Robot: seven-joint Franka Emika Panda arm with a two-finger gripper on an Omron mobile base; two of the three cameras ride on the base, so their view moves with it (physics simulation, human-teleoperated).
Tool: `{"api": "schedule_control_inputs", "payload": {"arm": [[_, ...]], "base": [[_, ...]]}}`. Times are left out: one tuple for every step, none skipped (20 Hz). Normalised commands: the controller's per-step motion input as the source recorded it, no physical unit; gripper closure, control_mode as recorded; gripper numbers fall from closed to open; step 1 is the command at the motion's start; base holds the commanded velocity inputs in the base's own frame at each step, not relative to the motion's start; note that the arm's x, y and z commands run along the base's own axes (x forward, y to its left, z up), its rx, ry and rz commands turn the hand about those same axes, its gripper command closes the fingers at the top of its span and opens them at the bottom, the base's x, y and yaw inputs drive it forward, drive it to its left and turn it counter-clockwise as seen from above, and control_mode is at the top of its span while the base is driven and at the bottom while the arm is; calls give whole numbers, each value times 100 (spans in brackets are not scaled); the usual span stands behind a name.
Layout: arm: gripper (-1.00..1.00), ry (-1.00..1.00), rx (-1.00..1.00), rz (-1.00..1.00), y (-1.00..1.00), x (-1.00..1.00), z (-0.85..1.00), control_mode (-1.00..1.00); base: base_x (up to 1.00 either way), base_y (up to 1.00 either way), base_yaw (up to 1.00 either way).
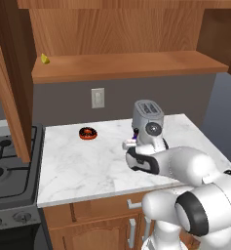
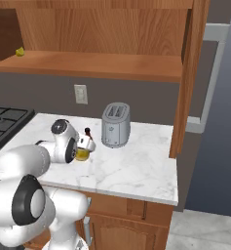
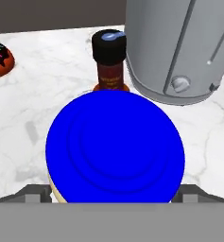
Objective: Pick the condiment bottle and mayonnaise from the counter and place them in the cabinet.
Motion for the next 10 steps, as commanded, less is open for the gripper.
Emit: {"api": "schedule_control_inputs", "payload": {"arm": [[100, -18, 4, -2, 6, -2, 68, -100], [100, -19, 4, -1, 9, -3, 88, -100], [100, -20, 3, 0, 10, -7, 100, -100], [100, -18, 2, 0, 8, -6, 100, -100], [100, -17, 2, 0, 6, -8, 100, -100], [100, -17, 2, 0, 6, -7, 100, -100], [100, -16, 1, 0, 5, -8, 100, -100], [100, -15, 0, 0, 2, -5, 100, -100], [100, -16, 0, 1, 1, -4, 100, -100], [100, -17, 0, 2, 0, -7, 100, -100]], "base": [[0, 0, 0], [0, 0, 0], [0, 0, 0], [0, 0, 0], [0, 0, 0], [0, 0, 0], [0, 0, 0], [0, 0, 0], [0, 0, 0], [0, 0, 0]]}}
